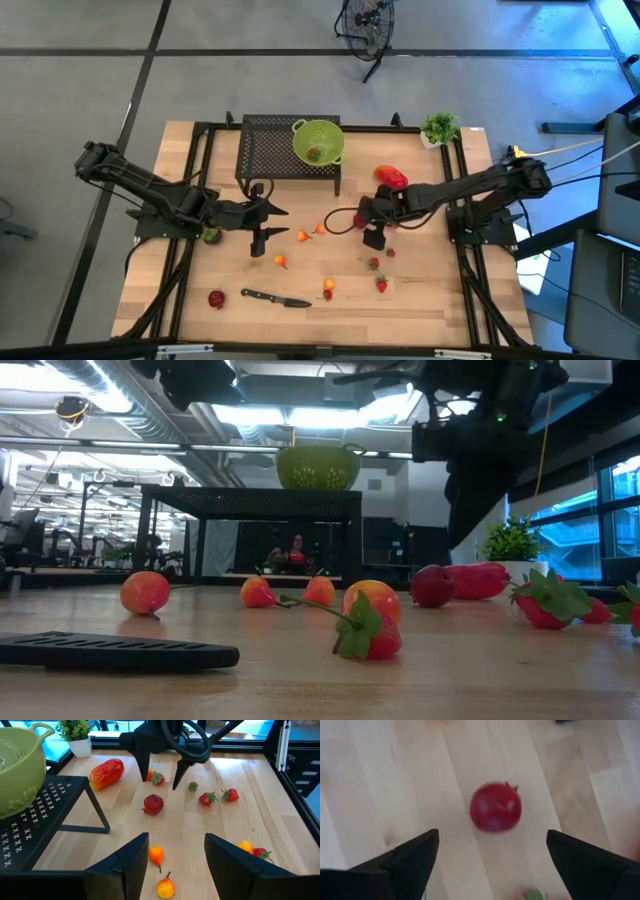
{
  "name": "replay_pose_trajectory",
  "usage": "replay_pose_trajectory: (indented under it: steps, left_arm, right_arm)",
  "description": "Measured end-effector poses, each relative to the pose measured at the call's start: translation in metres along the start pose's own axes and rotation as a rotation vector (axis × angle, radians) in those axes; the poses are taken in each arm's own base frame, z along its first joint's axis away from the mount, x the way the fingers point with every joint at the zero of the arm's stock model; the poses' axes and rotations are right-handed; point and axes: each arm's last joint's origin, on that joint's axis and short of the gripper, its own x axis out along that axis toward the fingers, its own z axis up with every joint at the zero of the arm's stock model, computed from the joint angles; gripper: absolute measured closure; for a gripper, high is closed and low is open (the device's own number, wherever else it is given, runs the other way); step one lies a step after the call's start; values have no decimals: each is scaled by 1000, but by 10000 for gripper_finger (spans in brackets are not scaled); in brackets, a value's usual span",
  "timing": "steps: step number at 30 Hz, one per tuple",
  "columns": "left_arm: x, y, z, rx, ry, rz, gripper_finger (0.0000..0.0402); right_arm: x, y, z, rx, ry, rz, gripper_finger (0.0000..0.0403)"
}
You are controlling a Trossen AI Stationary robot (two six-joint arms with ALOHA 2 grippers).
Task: Pick & Place Fruit
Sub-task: Put the pomegranate into the green strainer bowl on the shelf
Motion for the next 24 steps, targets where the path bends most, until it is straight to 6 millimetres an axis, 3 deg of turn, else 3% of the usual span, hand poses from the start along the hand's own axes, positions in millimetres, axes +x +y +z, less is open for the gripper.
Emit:
replay_pose_trajectory:
  steps: [8, 13, 24]
  left_arm:
    - [0, 0, 0, 0, 1, 0, 213]
    - [0, 0, 0, 0, 0, 0, 213]
    - [0, 0, 0, 0, 1, -1, 213]
  right_arm:
    - [16, 1, 8, 61, -47, -35, 15]
    - [29, -4, 8, 138, -22, -98, 26]
    - [41, -3, 12, 207, -28, -66, 45]
